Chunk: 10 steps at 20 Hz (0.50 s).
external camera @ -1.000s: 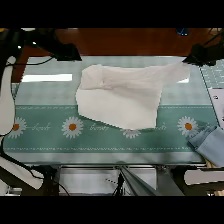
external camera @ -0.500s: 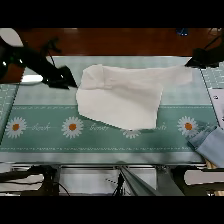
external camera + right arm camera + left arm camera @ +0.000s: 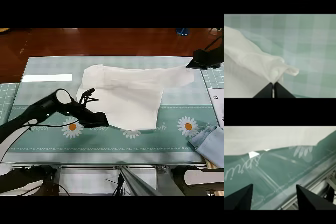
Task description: Fold the shirts.
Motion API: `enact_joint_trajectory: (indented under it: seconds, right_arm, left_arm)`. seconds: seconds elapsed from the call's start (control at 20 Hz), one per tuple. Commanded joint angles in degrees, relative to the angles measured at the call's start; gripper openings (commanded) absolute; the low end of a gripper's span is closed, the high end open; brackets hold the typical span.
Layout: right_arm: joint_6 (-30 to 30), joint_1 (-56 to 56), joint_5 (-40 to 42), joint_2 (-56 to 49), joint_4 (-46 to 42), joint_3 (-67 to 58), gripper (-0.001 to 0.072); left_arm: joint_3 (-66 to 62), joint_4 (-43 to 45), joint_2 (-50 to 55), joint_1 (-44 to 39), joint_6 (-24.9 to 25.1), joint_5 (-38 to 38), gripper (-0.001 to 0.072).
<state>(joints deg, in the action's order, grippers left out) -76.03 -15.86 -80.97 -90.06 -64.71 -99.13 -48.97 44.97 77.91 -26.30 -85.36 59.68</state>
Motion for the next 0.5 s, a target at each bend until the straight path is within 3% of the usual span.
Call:
enact_joint_trajectory:
  seconds: [0.0,0.45]
  right_arm:
    - [0.0,0.0,-0.5,0.0,-0.1,0.0,0.0021]
    - [0.0,0.0,-1.0,0.0,0.3,0.0,0.0022]
  left_arm:
    - [2.1,-3.0,2.1,-3.0,-1.5,-12.0,0.0626]
    - [-0.6,-6.1,7.6,-2.3,-1.7,-21.8,0.0596]
